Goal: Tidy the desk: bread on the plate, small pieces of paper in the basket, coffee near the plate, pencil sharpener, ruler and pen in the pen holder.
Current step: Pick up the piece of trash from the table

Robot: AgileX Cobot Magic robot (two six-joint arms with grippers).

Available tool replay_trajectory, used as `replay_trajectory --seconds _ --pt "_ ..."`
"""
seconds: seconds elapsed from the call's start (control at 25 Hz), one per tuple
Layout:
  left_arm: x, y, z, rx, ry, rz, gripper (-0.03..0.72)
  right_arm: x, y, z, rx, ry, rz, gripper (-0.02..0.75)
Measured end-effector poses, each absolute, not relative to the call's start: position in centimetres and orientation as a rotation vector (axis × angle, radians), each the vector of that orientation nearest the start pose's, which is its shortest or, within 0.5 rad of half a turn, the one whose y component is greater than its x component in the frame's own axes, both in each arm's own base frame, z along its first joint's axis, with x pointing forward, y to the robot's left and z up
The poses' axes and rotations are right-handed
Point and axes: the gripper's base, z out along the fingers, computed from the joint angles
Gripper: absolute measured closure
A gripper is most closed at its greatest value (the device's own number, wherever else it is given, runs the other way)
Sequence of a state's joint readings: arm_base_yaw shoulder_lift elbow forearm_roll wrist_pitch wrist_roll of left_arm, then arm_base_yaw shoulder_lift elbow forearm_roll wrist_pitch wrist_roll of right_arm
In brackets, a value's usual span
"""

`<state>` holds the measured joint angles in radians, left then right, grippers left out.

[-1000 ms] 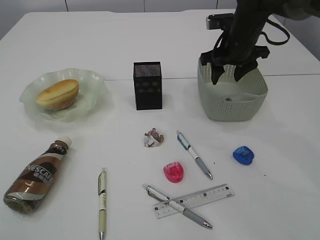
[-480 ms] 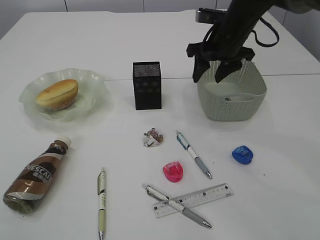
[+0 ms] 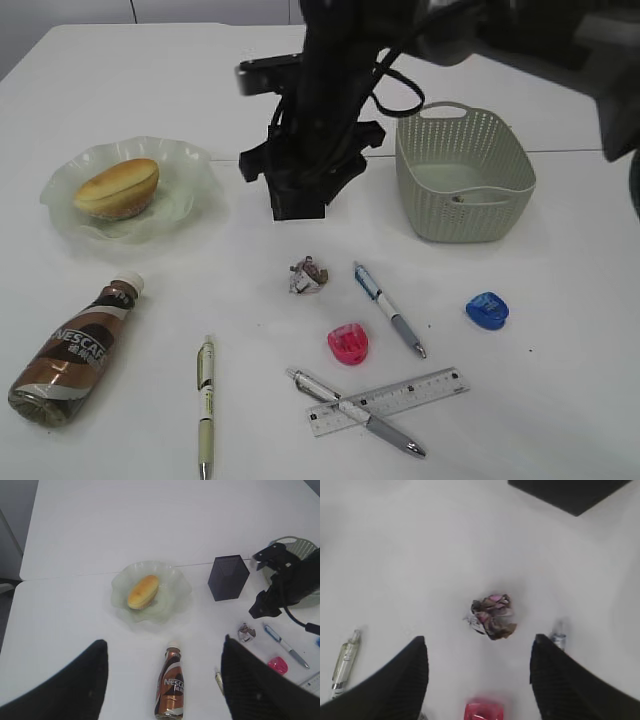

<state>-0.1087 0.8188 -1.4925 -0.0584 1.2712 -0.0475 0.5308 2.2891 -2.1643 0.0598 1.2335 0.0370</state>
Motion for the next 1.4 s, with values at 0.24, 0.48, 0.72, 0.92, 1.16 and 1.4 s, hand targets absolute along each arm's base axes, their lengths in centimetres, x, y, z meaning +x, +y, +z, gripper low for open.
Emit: replay_trajectory --seconds 0.24,0.48,0.72,0.92,1.16,1.4 --pt "8.0 -1.4 50.0 0.080 2.082 -0.162 0.175 42.5 26.1 20.4 -0.701 2.838 0.147 0.267" --pt "8.0 -1.4 50.0 0.078 2.082 -0.163 0.174 42.9 26.2 18.0 -0.702 2.883 0.123 0.267" --pt "8.0 -1.4 50.0 0.078 2.083 -0.163 0.174 42.9 26.5 16.5 -0.701 2.919 0.140 0.267" --pt "8.0 -1.4 50.0 0.078 2.086 -0.162 0.175 42.9 26.8 14.3 -0.695 2.972 0.168 0.267" --pt "8.0 -1.4 50.0 0.076 2.087 -0.163 0.174 43.0 26.7 14.3 -0.700 2.967 0.148 0.267" --pt "8.0 -1.4 50.0 0.076 2.087 -0.163 0.174 43.0 26.7 14.3 -0.699 2.958 0.147 0.267"
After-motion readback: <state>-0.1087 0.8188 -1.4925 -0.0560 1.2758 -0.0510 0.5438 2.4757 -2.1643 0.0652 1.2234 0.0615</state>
